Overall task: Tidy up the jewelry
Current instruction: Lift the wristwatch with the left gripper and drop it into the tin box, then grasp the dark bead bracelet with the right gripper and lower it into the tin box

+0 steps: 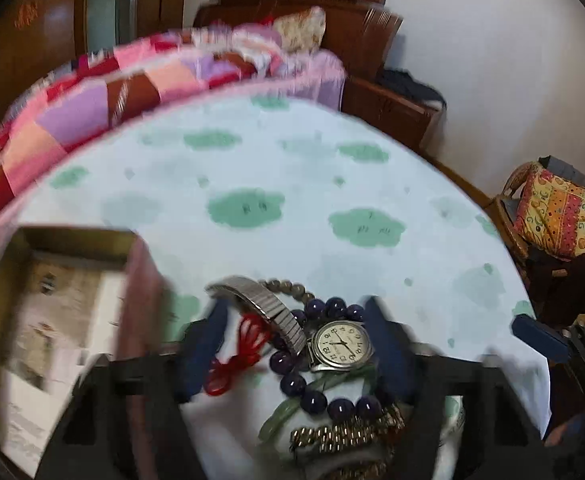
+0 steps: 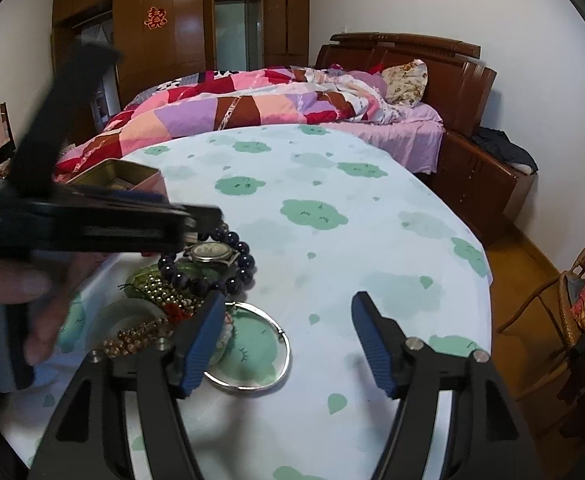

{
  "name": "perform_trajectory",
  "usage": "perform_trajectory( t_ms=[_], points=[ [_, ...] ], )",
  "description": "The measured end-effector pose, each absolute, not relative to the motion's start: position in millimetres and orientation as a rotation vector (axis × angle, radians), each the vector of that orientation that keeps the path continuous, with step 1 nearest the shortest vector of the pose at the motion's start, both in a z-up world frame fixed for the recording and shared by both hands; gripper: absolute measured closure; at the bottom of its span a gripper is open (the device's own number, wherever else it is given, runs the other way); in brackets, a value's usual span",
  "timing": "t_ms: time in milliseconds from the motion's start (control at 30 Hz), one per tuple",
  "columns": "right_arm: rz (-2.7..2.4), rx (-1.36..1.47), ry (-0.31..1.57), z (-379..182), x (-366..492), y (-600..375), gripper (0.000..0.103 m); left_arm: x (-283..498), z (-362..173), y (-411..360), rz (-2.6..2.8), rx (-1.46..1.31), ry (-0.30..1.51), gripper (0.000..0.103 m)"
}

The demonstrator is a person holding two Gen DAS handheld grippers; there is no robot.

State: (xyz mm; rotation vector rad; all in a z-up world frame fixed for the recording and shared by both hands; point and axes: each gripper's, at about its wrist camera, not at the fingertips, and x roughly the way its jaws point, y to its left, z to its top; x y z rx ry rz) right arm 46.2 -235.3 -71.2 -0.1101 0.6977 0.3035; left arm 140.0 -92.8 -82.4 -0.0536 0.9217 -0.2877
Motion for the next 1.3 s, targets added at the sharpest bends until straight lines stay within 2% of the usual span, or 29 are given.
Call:
perform_trajectory(
  t_ms=[33,67,167,400,633,800,967,1067,1133,1167,1300],
  points=[
    [0.303,-0.107,0.695,-71.1,46.4,-236.0,0.034,141.9,-85.9,-93.6,-0.302,-0.061,0.933,0.074],
    [0.303,-0.103,0.692,-71.0,46.3,-237.0,0.033,141.2,-86.5,-93.2,-0.303,-0.064,0.93,0.093],
    [0.3,-0.091,0.689,-71.1,47.3,-239.9,0.033,129.6,-71.1,-87.9,-0.336,-0.095,0.879,0.1],
    [0.305,-0.095,0.694,-69.8,49.3,-236.8,0.033,101.7,-14.3,-76.1,-0.397,-0.123,0.721,0.1],
    [0.394,-0.145,0.704,-63.4,55.1,-209.6,0.034,89.8,9.4,-54.7,-0.365,-0.142,0.644,0.1],
    [0.492,-0.209,0.733,-65.8,65.1,-173.8,0.06,83.7,1.2,-44.9,-0.324,-0.143,0.642,0.1],
    [0.545,-0.254,0.785,-77.5,76.4,-146.8,0.06,78.3,-3.6,-30.4,-0.304,-0.164,0.643,0.1],
    [0.526,-0.297,0.821,-85.5,82.9,-137.1,0.075,73.8,-2.7,-25.0,-0.302,-0.181,0.637,0.1],
    [0.52,-0.293,0.832,-86.1,86.3,-137.8,0.078,71.3,-2.3,-20.9,-0.296,-0.184,0.631,0.1],
    [0.515,-0.295,0.836,-85.6,87.0,-138.4,0.087,71.0,-1.9,-19.0,-0.292,-0.188,0.629,0.1],
    [0.514,-0.232,0.821,-75.0,85.1,-149.8,0.087,68.5,0.7,-6.5,-0.277,-0.213,0.616,0.1]
  ],
)
